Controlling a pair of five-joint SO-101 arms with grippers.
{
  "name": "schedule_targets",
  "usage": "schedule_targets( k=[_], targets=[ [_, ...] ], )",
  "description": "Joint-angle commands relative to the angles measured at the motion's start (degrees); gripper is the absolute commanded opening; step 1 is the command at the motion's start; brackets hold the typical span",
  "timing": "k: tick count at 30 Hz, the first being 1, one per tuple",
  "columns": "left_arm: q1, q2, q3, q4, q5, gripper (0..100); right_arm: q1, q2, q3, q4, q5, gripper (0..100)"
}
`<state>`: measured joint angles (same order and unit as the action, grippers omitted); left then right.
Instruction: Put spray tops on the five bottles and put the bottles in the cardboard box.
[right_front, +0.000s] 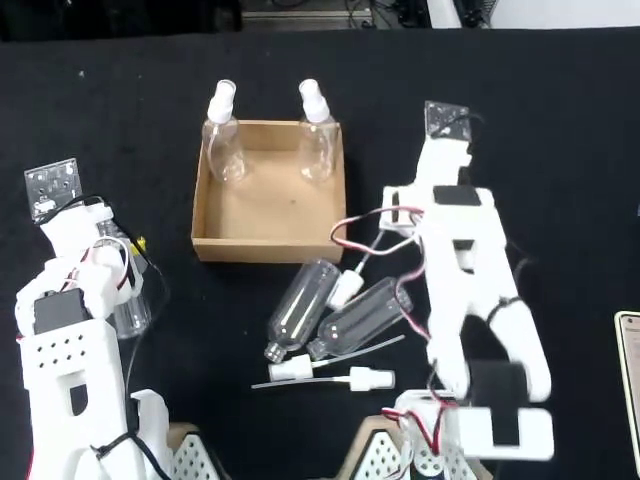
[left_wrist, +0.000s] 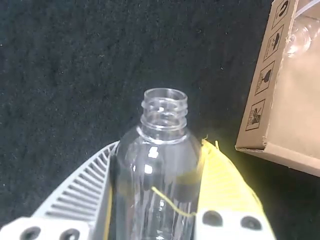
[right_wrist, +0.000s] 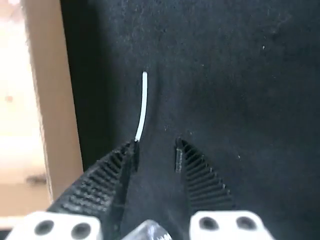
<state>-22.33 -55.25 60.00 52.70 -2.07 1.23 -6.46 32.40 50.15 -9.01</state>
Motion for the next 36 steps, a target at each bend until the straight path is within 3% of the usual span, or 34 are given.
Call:
schedule_targets(
  k=[1,10,20,23,28,36],
  targets=[
    [0.2,-1.5,-0.3,-1.1,0.5,3,0.3,2.2,-5.4,-2.3,-1.2,10.0],
    [0.2,-1.5,-0.2,-1.1,0.5,3,-4.2,8.6,-8.0,-4.7,-1.1,10.0],
    [0.2,-1.5,-0.2,-1.1,0.4,3,-2.3,15.4,-8.0,-9.1,-0.8,9.1],
    [0.2,-1.5,-0.2,-1.1,0.4,3,-0.2,15.7,-8.0,-9.1,0.3,0.5],
    [0.2,-1.5,-0.2,-1.1,0.4,3,4.9,15.7,-7.8,-8.9,7.4,1.0],
    [0.2,-1.5,-0.2,-1.1,0.4,3,19.5,15.6,-9.3,-9.2,13.7,1.0]
  ],
)
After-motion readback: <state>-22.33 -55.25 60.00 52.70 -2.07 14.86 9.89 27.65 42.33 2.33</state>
